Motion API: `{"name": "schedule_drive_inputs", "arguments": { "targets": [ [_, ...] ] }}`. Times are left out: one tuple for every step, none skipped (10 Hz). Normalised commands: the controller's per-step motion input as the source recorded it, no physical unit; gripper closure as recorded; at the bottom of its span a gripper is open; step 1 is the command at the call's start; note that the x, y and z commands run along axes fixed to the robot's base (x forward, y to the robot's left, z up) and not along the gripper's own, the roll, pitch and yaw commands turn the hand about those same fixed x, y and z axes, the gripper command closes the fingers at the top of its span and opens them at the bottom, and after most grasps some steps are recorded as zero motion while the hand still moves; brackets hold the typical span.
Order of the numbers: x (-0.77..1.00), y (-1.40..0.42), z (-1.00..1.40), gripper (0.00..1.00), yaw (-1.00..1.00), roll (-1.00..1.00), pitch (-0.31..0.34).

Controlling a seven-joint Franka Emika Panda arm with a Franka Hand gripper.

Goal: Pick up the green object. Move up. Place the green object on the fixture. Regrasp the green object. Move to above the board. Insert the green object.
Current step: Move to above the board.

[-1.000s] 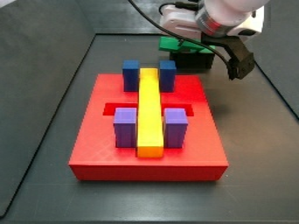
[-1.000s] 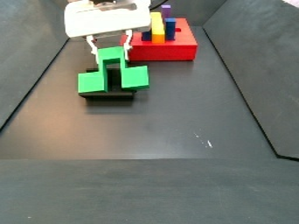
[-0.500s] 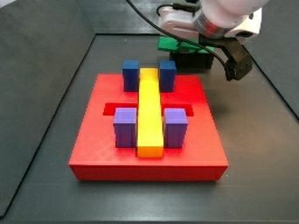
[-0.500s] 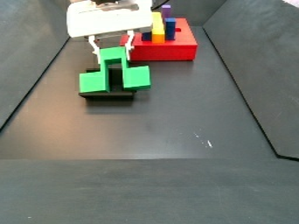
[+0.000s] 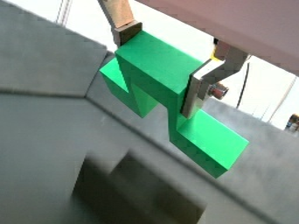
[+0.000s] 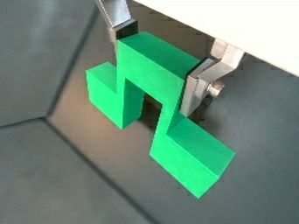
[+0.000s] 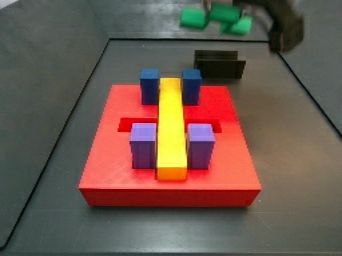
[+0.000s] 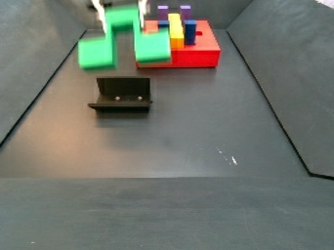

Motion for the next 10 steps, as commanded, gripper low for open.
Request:
{"name": "schedule_drive_inputs", "arguments": {
  "targets": [
    [0.01, -0.03, 1.4, 1.0, 0.02, 0.02, 0.043],
    [0.02, -0.04, 1.4, 1.0, 0.01, 0.01, 0.047],
    [0.04, -0.03, 1.4, 1.0, 0.01, -0.01, 0.054],
    [0.03, -0.03, 0.77, 1.0, 0.01, 0.0, 0.059],
    [0.04, -0.02, 0.38, 1.0, 0.02, 0.01, 0.069],
    [-0.86, -1.4, 0.27, 1.0, 0.09, -1.0, -0.029],
    [-0.87, -1.4, 0.25, 1.0, 0.09, -1.0, -0.03],
    [-0.95, -1.4, 0.27, 1.0, 0.1, -1.0, -0.077],
    [-0.97, -1.4, 0.25, 1.0, 0.1, -1.0, -0.082],
    [-0.98, -1.4, 0.26, 1.0, 0.09, -1.0, -0.115]
  ]
}}
